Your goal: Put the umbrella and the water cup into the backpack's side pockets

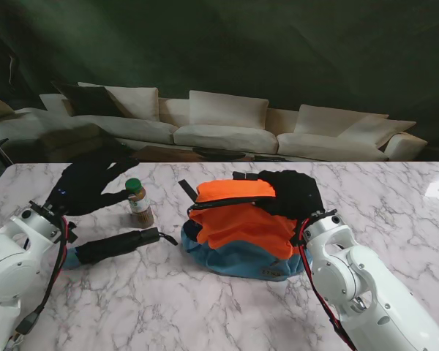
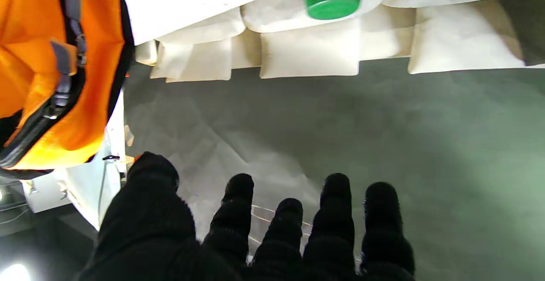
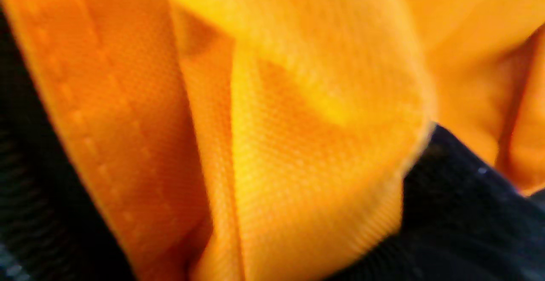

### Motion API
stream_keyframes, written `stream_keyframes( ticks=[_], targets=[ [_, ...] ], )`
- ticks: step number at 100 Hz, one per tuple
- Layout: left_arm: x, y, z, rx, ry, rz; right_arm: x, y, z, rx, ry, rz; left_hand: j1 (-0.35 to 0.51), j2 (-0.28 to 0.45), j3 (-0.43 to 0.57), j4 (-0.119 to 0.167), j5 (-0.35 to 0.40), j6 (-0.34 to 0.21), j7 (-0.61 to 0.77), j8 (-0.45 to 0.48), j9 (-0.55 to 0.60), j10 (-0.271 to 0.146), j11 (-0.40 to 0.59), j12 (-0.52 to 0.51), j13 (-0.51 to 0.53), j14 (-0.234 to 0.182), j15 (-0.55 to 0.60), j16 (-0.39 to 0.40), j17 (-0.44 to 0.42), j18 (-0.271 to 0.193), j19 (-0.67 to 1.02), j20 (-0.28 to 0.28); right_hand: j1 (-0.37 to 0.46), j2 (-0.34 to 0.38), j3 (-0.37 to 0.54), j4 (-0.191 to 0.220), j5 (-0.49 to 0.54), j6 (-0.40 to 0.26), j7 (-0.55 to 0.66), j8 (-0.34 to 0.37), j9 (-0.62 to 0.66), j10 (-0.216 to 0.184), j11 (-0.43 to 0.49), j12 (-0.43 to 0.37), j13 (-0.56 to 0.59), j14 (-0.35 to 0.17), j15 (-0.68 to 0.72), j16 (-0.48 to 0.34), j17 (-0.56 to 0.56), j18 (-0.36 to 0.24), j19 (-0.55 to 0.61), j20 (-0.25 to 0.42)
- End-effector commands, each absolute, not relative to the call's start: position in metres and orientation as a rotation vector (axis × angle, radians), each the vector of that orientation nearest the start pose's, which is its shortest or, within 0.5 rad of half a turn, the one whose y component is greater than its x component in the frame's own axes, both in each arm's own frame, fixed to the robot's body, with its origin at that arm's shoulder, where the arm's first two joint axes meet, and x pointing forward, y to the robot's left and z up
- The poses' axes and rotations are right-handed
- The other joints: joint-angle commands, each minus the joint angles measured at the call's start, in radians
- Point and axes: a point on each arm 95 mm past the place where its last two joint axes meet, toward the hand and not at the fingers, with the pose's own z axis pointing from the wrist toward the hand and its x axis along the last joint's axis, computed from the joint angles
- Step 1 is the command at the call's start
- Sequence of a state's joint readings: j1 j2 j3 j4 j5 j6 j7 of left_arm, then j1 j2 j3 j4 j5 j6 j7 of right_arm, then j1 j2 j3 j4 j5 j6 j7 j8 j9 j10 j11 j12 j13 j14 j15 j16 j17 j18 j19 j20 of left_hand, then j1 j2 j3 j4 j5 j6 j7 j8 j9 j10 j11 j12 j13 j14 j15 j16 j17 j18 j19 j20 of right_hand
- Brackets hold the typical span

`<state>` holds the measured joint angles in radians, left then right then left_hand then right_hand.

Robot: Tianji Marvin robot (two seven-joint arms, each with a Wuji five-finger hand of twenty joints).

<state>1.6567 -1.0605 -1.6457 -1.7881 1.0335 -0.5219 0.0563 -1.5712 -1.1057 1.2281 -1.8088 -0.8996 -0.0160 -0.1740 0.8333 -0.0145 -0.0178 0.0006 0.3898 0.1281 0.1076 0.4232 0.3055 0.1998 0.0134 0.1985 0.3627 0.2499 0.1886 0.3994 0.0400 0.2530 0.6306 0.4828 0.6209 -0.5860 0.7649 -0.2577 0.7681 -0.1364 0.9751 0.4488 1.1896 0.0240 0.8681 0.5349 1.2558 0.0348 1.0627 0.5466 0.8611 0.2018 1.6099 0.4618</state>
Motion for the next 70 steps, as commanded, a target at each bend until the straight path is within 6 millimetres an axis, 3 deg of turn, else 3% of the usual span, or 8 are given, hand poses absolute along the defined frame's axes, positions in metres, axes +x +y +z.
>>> stream_keyframes(
  ticks=[1, 11, 16, 27, 43, 54, 70],
  targets=[
    [0.391, 0.098, -0.211, -0.797, 1.456, -1.656, 0.393, 0.029, -0.243, 1.072, 1.229, 1.778, -0.03, 0.04, -0.021, -0.018, -0.068, 0.03, -0.033, -0.02, -0.062, 0.019, -0.019, -0.028, -0.036, 0.003, -0.021, -0.018, -0.01, -0.005, -0.03, -0.016, 0.126, 0.094, 0.093, 0.029, 0.033, -0.125, 0.049, 0.035, 0.014, -0.033, 0.039, 0.004, 0.063, -0.035, 0.065, 0.011, -0.006, -0.003, 0.043, 0.003],
    [0.394, 0.109, -0.223, -0.859, 1.474, -1.604, 0.393, 0.029, -0.244, 1.078, 1.225, 1.774, -0.056, 0.027, -0.021, -0.017, -0.128, 0.058, -0.07, -0.046, -0.083, 0.048, -0.025, -0.05, -0.044, 0.001, -0.023, -0.03, -0.011, -0.011, -0.04, -0.016, 0.127, 0.096, 0.093, 0.029, 0.033, -0.125, 0.049, 0.035, 0.012, -0.034, 0.038, 0.004, 0.062, -0.034, 0.061, 0.01, -0.01, -0.001, 0.04, 0.003],
    [0.396, 0.114, -0.23, -0.893, 1.487, -1.574, 0.393, 0.029, -0.245, 1.082, 1.223, 1.772, -0.077, 0.018, -0.02, -0.017, -0.163, 0.087, -0.097, -0.072, -0.104, 0.089, -0.031, -0.075, -0.049, 0.006, -0.026, -0.039, -0.009, -0.018, -0.052, -0.019, 0.127, 0.096, 0.092, 0.029, 0.033, -0.126, 0.049, 0.035, 0.012, -0.034, 0.038, 0.004, 0.063, -0.034, 0.06, 0.01, -0.01, -0.001, 0.04, 0.003],
    [0.401, 0.125, -0.246, -0.965, 1.515, -1.526, 0.393, 0.029, -0.245, 1.088, 1.223, 1.768, -0.17, -0.014, -0.017, -0.021, -0.241, 0.138, -0.128, -0.147, -0.141, 0.127, -0.043, -0.141, -0.06, 0.02, -0.026, -0.049, -0.008, -0.032, -0.075, -0.03, 0.128, 0.098, 0.091, 0.029, 0.033, -0.127, 0.05, 0.036, 0.012, -0.033, 0.037, 0.003, 0.063, -0.033, 0.057, 0.009, -0.01, 0.0, 0.039, 0.003],
    [0.405, 0.136, -0.268, -1.07, 1.516, -1.485, 0.393, 0.029, -0.245, 1.091, 1.228, 1.762, -0.306, -0.084, -0.029, -0.034, -0.256, 0.133, -0.145, -0.265, -0.17, 0.111, -0.046, -0.164, -0.083, 0.011, -0.035, -0.055, -0.024, -0.041, -0.099, -0.032, 0.129, 0.098, 0.091, 0.029, 0.032, -0.127, 0.049, 0.036, 0.011, -0.033, 0.037, 0.003, 0.063, -0.033, 0.056, 0.009, -0.01, 0.001, 0.039, 0.003],
    [0.407, 0.145, -0.283, -1.14, 1.535, -1.427, 0.393, 0.029, -0.246, 1.094, 1.229, 1.759, -0.321, -0.112, -0.02, -0.032, -0.256, 0.076, -0.139, -0.282, -0.211, 0.057, -0.044, -0.157, -0.106, -0.001, -0.042, -0.055, -0.034, -0.036, -0.126, -0.035, 0.129, 0.098, 0.091, 0.03, 0.031, -0.126, 0.049, 0.037, 0.011, -0.034, 0.037, 0.002, 0.063, -0.034, 0.055, 0.009, -0.011, 0.001, 0.038, 0.003],
    [0.412, 0.15, -0.306, -1.23, 1.575, -1.356, 0.394, 0.028, -0.246, 1.102, 1.224, 1.754, -0.313, -0.132, -0.017, -0.032, -0.252, 0.099, -0.132, -0.286, -0.235, 0.068, -0.055, -0.173, -0.121, 0.0, -0.045, -0.052, -0.028, -0.056, -0.137, -0.027, 0.129, 0.099, 0.09, 0.03, 0.032, -0.126, 0.049, 0.037, 0.01, -0.034, 0.037, 0.002, 0.063, -0.033, 0.054, 0.009, -0.011, 0.001, 0.038, 0.003]
  ],
)
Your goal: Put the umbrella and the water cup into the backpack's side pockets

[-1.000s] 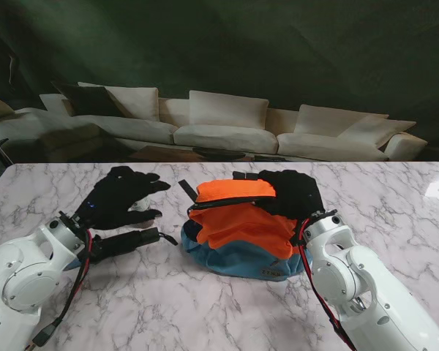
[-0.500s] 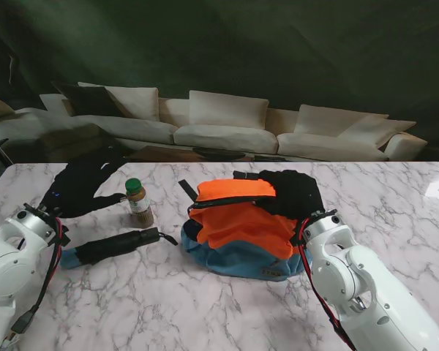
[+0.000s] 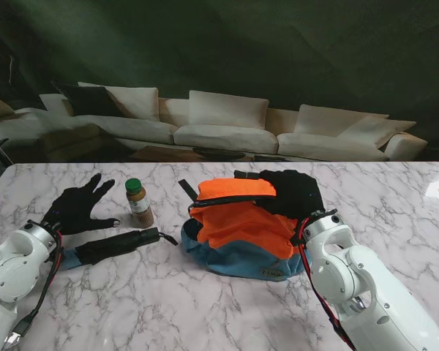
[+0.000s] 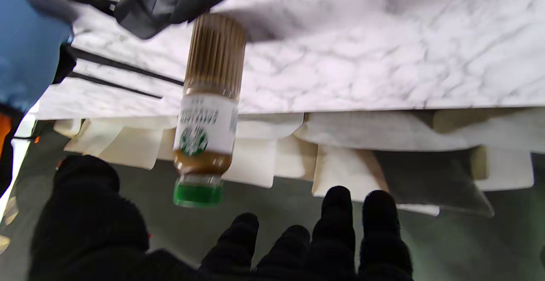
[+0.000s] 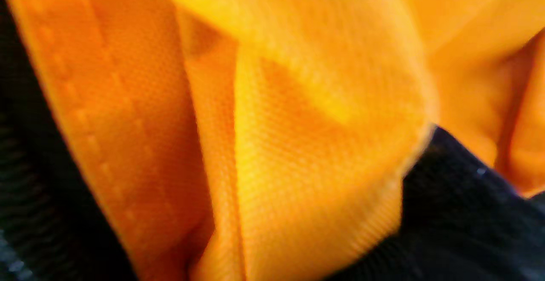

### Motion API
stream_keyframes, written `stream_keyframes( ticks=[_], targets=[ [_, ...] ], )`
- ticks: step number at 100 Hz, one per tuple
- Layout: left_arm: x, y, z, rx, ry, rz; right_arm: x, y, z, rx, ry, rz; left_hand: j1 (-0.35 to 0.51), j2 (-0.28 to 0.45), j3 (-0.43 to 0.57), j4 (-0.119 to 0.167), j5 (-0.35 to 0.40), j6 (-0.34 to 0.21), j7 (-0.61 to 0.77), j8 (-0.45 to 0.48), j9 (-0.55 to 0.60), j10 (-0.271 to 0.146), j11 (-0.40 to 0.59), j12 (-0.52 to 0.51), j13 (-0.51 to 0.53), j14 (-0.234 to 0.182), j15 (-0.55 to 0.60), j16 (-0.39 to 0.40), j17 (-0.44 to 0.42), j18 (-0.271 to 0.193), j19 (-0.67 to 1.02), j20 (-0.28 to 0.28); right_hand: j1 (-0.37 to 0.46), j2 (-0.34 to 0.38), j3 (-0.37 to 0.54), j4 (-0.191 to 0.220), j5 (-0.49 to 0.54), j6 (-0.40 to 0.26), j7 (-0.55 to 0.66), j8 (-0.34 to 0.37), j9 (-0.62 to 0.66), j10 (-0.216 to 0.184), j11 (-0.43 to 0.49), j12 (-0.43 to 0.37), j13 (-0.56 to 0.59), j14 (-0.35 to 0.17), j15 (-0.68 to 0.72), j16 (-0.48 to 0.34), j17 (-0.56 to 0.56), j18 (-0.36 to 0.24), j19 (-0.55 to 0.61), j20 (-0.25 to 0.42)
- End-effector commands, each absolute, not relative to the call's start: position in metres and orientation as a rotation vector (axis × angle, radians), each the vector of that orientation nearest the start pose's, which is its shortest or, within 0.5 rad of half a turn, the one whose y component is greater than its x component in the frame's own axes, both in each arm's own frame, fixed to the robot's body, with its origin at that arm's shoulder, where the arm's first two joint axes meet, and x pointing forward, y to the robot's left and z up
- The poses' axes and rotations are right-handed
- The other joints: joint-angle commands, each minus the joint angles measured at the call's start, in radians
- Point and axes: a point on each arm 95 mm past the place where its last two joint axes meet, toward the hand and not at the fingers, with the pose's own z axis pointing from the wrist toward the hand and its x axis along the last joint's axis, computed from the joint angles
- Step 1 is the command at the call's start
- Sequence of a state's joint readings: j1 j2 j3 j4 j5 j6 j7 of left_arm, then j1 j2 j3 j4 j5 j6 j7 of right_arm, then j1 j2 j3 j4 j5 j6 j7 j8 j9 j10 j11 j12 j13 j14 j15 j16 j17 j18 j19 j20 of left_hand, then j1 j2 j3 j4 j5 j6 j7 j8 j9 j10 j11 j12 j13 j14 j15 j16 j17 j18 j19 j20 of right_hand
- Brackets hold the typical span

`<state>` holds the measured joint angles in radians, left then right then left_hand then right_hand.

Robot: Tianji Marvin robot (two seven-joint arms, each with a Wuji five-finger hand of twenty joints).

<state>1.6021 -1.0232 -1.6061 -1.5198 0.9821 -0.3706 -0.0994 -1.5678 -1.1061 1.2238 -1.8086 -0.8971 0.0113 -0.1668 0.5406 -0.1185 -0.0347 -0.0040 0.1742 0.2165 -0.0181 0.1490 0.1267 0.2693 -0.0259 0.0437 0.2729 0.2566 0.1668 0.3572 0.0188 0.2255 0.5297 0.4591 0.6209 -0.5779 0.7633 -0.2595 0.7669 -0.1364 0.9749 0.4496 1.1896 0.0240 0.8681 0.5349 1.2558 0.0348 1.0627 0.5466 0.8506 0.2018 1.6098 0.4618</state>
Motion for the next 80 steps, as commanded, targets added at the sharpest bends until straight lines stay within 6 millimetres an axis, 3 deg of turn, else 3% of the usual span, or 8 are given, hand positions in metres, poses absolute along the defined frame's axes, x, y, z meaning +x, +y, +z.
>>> stream_keyframes(
  ticks=[1, 15, 25, 34, 62, 80],
  targets=[
    [0.413, 0.15, -0.307, -1.236, 1.577, -1.354, 0.394, 0.028, -0.246, 1.103, 1.223, 1.754, -0.018, -0.03, 0.0, -0.028, -0.036, 0.017, -0.004, -0.011, -0.056, -0.001, -0.016, -0.019, -0.031, -0.007, -0.023, -0.009, -0.005, -0.033, -0.036, -0.003, 0.13, 0.092, 0.092, 0.032, 0.033, -0.126, 0.049, 0.036, 0.01, -0.034, 0.036, 0.002, 0.063, -0.033, 0.054, 0.009, 0.0, 0.001, 0.038, 0.003],
    [0.422, 0.15, -0.325, -1.315, 1.596, -1.319, 0.394, 0.027, -0.248, 1.111, 1.218, 1.748, 0.003, -0.064, 0.003, -0.027, -0.035, 0.091, 0.016, 0.052, -0.053, -0.005, -0.008, -0.019, -0.039, -0.018, -0.018, -0.005, 0.007, -0.085, -0.05, 0.001, 0.134, 0.097, 0.093, 0.032, 0.03, -0.129, 0.051, 0.039, 0.007, -0.034, 0.037, 0.002, 0.063, -0.032, 0.051, 0.008, -0.002, 0.001, 0.036, 0.003],
    [0.427, 0.149, -0.333, -1.348, 1.617, -1.287, 0.394, 0.027, -0.25, 1.117, 1.221, 1.742, 0.004, -0.066, 0.004, -0.029, -0.041, 0.057, 0.009, 0.061, -0.054, -0.031, -0.01, -0.016, -0.051, -0.035, -0.02, -0.007, -0.001, -0.102, -0.049, -0.004, 0.135, 0.098, 0.093, 0.032, 0.029, -0.129, 0.052, 0.04, 0.006, -0.033, 0.038, 0.003, 0.063, -0.032, 0.051, 0.008, -0.002, 0.001, 0.036, 0.003],
    [0.431, 0.147, -0.338, -1.362, 1.636, -1.278, 0.394, 0.026, -0.251, 1.121, 1.223, 1.738, 0.009, -0.084, 0.006, -0.029, -0.04, 0.023, 0.004, 0.062, -0.053, -0.05, -0.013, -0.024, -0.059, -0.035, -0.019, -0.009, -0.008, -0.09, -0.018, 0.01, 0.136, 0.099, 0.093, 0.032, 0.03, -0.131, 0.051, 0.041, 0.007, -0.034, 0.039, 0.003, 0.063, -0.032, 0.05, 0.008, -0.002, 0.002, 0.036, 0.004],
    [0.442, 0.137, -0.349, -1.376, 1.68, -1.25, 0.394, 0.026, -0.252, 1.121, 1.215, 1.741, 0.03, -0.1, 0.011, -0.027, -0.037, 0.043, 0.006, 0.066, -0.047, -0.049, -0.002, -0.004, -0.072, -0.058, -0.016, -0.006, -0.011, -0.125, -0.014, 0.012, 0.14, 0.105, 0.093, 0.033, 0.028, -0.134, 0.053, 0.046, 0.003, -0.034, 0.04, 0.003, 0.063, -0.032, 0.048, 0.007, -0.005, 0.002, 0.033, 0.004],
    [0.449, 0.131, -0.357, -1.389, 1.692, -1.232, 0.393, 0.025, -0.253, 1.123, 1.212, 1.744, 0.043, -0.093, 0.01, -0.026, -0.043, 0.044, 0.018, 0.128, -0.045, -0.046, 0.002, 0.048, -0.079, -0.065, -0.013, -0.003, -0.022, -0.142, 0.005, 0.015, 0.14, 0.104, 0.092, 0.033, 0.029, -0.133, 0.053, 0.046, 0.004, -0.034, 0.041, 0.003, 0.063, -0.032, 0.047, 0.007, -0.005, 0.002, 0.033, 0.004]
  ],
)
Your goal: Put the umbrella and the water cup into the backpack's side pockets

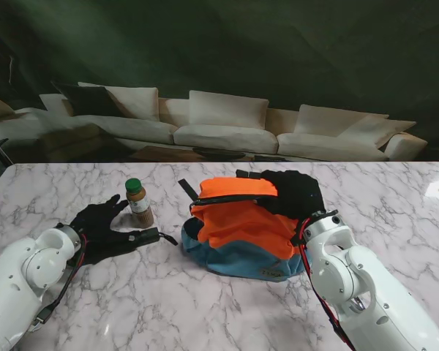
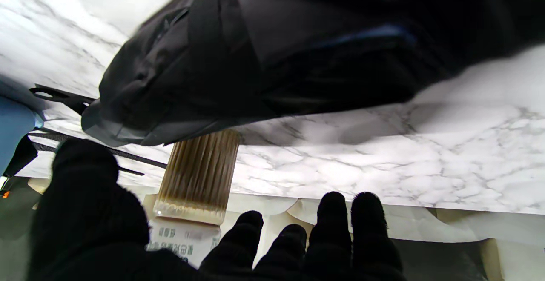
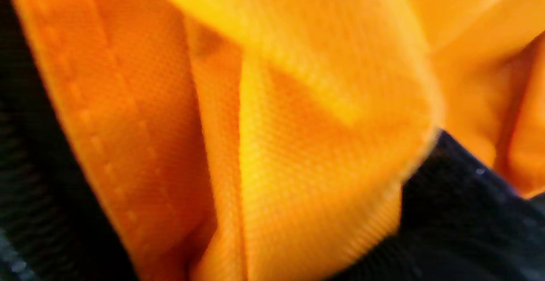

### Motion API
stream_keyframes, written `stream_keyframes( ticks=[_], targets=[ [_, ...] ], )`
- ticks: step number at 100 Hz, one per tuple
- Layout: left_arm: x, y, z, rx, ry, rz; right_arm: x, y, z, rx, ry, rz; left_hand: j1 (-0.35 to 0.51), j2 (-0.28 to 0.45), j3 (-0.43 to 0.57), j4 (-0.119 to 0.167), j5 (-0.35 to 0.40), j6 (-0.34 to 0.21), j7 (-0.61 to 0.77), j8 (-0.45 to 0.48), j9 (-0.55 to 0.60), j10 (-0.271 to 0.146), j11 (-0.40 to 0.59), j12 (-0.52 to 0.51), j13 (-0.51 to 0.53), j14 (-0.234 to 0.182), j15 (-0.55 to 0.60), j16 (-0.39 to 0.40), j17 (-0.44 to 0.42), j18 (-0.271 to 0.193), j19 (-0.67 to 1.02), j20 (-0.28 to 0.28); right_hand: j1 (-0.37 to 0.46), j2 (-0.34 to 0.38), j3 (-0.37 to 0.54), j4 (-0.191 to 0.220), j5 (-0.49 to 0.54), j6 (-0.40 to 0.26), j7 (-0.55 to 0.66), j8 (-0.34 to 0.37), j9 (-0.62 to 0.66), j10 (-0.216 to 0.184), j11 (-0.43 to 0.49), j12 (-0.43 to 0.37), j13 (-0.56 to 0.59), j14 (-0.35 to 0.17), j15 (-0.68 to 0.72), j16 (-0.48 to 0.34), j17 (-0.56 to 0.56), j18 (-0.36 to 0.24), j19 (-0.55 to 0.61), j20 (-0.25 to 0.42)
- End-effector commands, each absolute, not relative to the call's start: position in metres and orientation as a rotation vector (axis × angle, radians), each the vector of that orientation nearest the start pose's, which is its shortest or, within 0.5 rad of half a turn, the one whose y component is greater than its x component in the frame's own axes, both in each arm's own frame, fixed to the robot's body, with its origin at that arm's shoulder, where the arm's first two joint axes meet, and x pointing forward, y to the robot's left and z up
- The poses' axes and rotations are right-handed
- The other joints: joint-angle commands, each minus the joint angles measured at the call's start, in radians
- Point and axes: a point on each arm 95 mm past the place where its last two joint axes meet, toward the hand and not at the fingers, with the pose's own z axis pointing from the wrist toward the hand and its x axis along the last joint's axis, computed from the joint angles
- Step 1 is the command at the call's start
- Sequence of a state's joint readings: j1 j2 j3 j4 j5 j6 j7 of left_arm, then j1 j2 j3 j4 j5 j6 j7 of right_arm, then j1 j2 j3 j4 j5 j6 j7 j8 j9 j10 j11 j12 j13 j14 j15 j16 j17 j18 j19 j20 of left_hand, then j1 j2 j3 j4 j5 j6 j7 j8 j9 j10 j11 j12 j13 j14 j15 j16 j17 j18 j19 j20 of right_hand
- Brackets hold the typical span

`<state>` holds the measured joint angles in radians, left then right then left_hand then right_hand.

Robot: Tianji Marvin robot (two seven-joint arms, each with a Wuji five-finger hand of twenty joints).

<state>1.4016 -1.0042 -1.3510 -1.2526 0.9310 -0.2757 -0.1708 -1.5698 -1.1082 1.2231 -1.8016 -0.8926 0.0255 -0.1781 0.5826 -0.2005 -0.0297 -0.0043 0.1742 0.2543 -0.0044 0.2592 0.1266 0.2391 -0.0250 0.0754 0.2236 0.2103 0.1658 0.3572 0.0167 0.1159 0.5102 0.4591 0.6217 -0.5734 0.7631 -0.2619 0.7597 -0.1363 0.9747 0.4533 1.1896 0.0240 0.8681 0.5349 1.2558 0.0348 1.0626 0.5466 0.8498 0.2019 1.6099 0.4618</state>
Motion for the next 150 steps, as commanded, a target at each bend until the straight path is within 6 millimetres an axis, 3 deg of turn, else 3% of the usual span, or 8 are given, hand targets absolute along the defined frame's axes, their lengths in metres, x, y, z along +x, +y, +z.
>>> stream_keyframes(
  ticks=[1, 55, 96, 111, 126, 138, 143, 150],
  targets=[
    [0.45, 0.13, -0.357, -1.39, 1.691, -1.231, 0.393, 0.025, -0.253, 1.123, 1.212, 1.744, 0.002, -0.012, 0.005, -0.025, -0.043, 0.008, 0.004, 0.018, -0.045, -0.015, 0.001, 0.016, -0.029, -0.018, -0.012, -0.002, -0.019, -0.032, 0.025, 0.015, 0.139, 0.1, 0.093, 0.035, 0.036, -0.133, 0.054, 0.043, 0.004, -0.034, 0.041, 0.003, 0.063, -0.032, 0.047, 0.007, -0.004, 0.002, 0.033, 0.004],
    [0.477, 0.112, -0.362, -1.415, 1.618, -1.291, 0.393, 0.024, -0.254, 1.116, 1.221, 1.745, -0.004, -0.013, 0.003, -0.026, -0.036, 0.063, -0.01, -0.05, -0.017, -0.014, 0.017, 0.049, -0.013, -0.037, 0.007, 0.011, -0.012, -0.061, 0.054, 0.015, 0.137, 0.099, 0.092, 0.035, 0.036, -0.133, 0.051, 0.043, 0.006, -0.034, 0.04, 0.003, 0.063, -0.032, 0.047, 0.009, -0.005, 0.003, 0.032, 0.005],
    [0.496, 0.102, -0.369, -1.445, 1.573, -1.323, 0.394, 0.023, -0.255, 1.115, 1.216, 1.749, 0.023, -0.05, 0.005, -0.028, -0.045, 0.12, 0.032, 0.107, 0.134, -0.017, 0.04, 0.092, 0.079, -0.047, 0.042, 0.013, 0.03, -0.074, 0.178, -0.009, 0.137, 0.1, 0.092, 0.035, 0.036, -0.133, 0.05, 0.043, 0.005, -0.034, 0.039, 0.002, 0.063, -0.031, 0.046, 0.009, -0.005, 0.003, 0.032, 0.005],
    [0.5, 0.097, -0.375, -1.447, 1.537, -1.344, 0.395, 0.023, -0.256, 1.112, 1.213, 1.754, 0.033, -0.047, 0.008, -0.026, -0.007, 0.099, 0.07, 0.15, 0.238, -0.054, 0.129, 0.121, 0.167, -0.057, 0.078, 0.022, 0.07, -0.07, 0.235, -0.007, 0.136, 0.1, 0.092, 0.035, 0.036, -0.133, 0.05, 0.043, 0.006, -0.034, 0.039, 0.002, 0.064, -0.032, 0.047, 0.01, -0.005, 0.003, 0.032, 0.006],
    [0.503, 0.091, -0.381, -1.468, 1.498, -1.366, 0.395, 0.023, -0.256, 1.111, 1.213, 1.756, 0.076, -0.039, 0.015, -0.023, 0.053, 0.033, 0.1, 0.166, 0.353, -0.135, 0.234, 0.132, 0.259, -0.085, 0.103, 0.032, 0.105, -0.077, 0.291, -0.004, 0.135, 0.101, 0.092, 0.035, 0.037, -0.134, 0.05, 0.042, 0.006, -0.034, 0.039, 0.002, 0.064, -0.032, 0.046, 0.01, -0.005, 0.003, 0.032, 0.006],
    [0.506, 0.085, -0.385, -1.505, 1.433, -1.409, 0.395, 0.023, -0.257, 1.112, 1.209, 1.757, 0.171, -0.017, 0.016, -0.02, 0.145, -0.066, 0.17, 0.2, 0.489, -0.194, 0.275, 0.149, 0.336, -0.122, 0.123, 0.047, 0.123, -0.081, 0.348, 0.01, 0.135, 0.1, 0.092, 0.035, 0.037, -0.135, 0.05, 0.042, 0.007, -0.034, 0.04, 0.002, 0.064, -0.032, 0.047, 0.01, -0.005, 0.003, 0.032, 0.006],
    [0.506, 0.083, -0.385, -1.518, 1.406, -1.424, 0.395, 0.023, -0.257, 1.113, 1.207, 1.757, 0.225, -0.004, 0.018, -0.018, 0.211, -0.105, 0.228, 0.226, 0.557, -0.251, 0.288, 0.157, 0.37, -0.135, 0.135, 0.055, 0.136, -0.08, 0.372, 0.02, 0.135, 0.1, 0.092, 0.035, 0.037, -0.132, 0.05, 0.041, 0.006, -0.033, 0.04, 0.002, 0.064, -0.033, 0.047, 0.011, -0.005, 0.003, 0.032, 0.006],
    [0.506, 0.08, -0.386, -1.533, 1.365, -1.452, 0.394, 0.022, -0.257, 1.113, 1.207, 1.755, 0.311, 0.008, 0.023, -0.012, 0.288, -0.145, 0.325, 0.266, 0.634, -0.274, 0.306, 0.166, 0.414, -0.147, 0.153, 0.066, 0.152, -0.074, 0.406, 0.038, 0.134, 0.1, 0.092, 0.034, 0.037, -0.132, 0.05, 0.041, 0.007, -0.033, 0.039, 0.002, 0.064, -0.033, 0.048, 0.011, -0.005, 0.003, 0.032, 0.006]
  ],
)
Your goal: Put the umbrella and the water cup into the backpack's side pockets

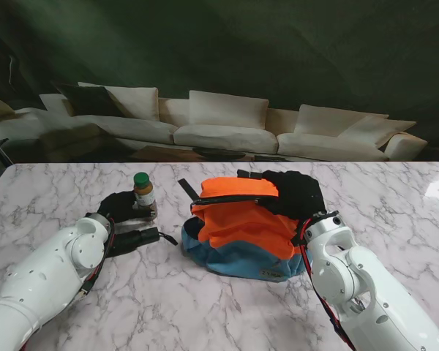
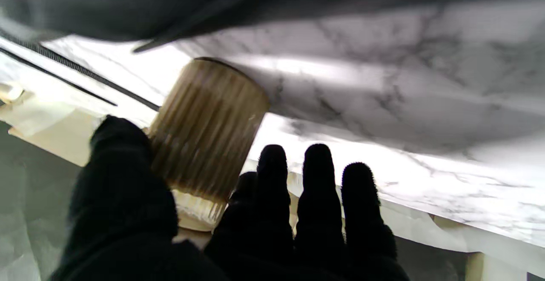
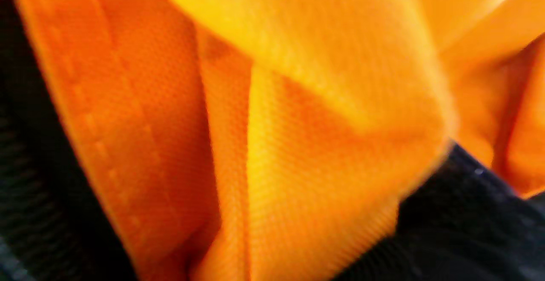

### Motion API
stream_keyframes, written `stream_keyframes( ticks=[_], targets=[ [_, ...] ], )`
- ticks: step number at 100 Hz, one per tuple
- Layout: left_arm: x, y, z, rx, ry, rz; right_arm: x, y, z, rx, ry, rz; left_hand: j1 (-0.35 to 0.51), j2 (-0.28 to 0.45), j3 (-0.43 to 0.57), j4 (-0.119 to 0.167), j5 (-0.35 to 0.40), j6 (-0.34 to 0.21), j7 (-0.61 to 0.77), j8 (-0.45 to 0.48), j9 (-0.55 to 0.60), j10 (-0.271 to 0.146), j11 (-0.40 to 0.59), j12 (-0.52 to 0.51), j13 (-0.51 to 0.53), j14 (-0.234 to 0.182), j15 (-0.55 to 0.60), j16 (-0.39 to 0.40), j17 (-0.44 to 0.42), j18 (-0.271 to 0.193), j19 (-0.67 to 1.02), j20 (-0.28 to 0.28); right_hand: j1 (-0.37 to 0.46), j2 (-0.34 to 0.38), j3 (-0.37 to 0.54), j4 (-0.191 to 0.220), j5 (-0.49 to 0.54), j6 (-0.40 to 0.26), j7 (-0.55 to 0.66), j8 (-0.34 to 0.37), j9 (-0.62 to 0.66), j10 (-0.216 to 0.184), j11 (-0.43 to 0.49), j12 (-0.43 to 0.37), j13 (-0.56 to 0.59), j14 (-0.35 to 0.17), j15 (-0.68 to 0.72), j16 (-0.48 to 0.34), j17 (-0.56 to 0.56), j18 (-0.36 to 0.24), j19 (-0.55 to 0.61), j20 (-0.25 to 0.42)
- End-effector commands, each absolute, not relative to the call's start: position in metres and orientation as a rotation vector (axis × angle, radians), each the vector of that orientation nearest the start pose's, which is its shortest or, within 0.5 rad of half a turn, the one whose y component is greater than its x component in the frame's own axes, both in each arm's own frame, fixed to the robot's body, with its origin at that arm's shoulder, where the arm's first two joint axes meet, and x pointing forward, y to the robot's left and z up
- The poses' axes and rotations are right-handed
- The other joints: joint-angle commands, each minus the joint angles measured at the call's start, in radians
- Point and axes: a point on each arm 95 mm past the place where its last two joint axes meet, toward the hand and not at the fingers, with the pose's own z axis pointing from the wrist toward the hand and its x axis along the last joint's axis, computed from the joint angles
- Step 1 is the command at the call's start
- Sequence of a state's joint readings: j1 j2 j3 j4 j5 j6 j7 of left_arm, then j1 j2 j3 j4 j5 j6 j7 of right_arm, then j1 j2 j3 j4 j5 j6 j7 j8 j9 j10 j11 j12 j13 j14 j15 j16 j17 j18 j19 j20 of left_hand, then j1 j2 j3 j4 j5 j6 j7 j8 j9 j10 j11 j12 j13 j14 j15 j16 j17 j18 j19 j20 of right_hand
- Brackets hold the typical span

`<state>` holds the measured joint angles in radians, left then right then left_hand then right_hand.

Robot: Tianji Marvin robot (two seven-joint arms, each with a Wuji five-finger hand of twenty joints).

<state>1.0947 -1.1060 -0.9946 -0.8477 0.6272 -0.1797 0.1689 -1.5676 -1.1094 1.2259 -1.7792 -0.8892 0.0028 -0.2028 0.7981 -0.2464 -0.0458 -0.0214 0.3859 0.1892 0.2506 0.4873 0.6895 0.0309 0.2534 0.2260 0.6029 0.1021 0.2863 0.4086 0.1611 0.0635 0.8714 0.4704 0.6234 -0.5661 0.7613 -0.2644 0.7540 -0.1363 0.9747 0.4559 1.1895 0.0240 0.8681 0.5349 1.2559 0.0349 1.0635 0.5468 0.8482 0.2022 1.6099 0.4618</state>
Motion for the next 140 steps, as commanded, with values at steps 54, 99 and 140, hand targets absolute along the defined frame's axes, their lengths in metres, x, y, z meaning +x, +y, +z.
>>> stream_keyframes(
  ticks=[54, 99, 140],
  targets=[
    [0.496, 0.079, -0.36, -1.523, 1.19, -1.625, 0.395, 0.021, -0.257, 1.115, 1.207, 1.748, 0.396, 0.015, 0.097, 0.028, 0.315, -0.175, 0.479, 0.006, 0.409, -0.062, 0.04, 0.152, 0.255, 0.004, 0.173, 0.061, 0.167, 0.027, 0.225, 0.09, 0.133, 0.092, 0.094, 0.037, 0.044, -0.135, 0.05, 0.038, 0.007, -0.034, 0.039, 0.002, 0.063, -0.032, 0.046, 0.011, -0.003, 0.003, 0.031, 0.006],
    [0.445, 0.091, -0.318, -1.401, 1.251, -1.746, 0.398, 0.02, -0.255, 1.111, 1.211, 1.735, 0.406, 0.009, 0.099, 0.03, 0.326, -0.154, 0.48, -0.003, 0.418, -0.037, 0.046, 0.145, 0.272, 0.033, 0.194, 0.064, 0.184, 0.048, 0.262, 0.092, 0.134, 0.094, 0.091, 0.037, 0.047, -0.138, 0.048, 0.037, 0.009, -0.032, 0.036, 0.002, 0.063, -0.029, 0.047, 0.012, -0.003, 0.003, 0.031, 0.006],
    [0.404, 0.076, -0.302, -1.409, 1.306, -1.899, 0.404, 0.021, -0.249, 1.098, 1.209, 1.734, 0.411, 0.003, 0.099, 0.029, 0.335, -0.15, 0.468, 0.005, 0.425, -0.031, 0.046, 0.14, 0.281, 0.043, 0.201, 0.062, 0.211, 0.051, 0.281, 0.086, 0.133, 0.094, 0.09, 0.037, 0.048, -0.14, 0.047, 0.037, 0.012, -0.033, 0.032, 0.001, 0.063, -0.031, 0.048, 0.013, -0.003, 0.003, 0.031, 0.007]
  ],
)
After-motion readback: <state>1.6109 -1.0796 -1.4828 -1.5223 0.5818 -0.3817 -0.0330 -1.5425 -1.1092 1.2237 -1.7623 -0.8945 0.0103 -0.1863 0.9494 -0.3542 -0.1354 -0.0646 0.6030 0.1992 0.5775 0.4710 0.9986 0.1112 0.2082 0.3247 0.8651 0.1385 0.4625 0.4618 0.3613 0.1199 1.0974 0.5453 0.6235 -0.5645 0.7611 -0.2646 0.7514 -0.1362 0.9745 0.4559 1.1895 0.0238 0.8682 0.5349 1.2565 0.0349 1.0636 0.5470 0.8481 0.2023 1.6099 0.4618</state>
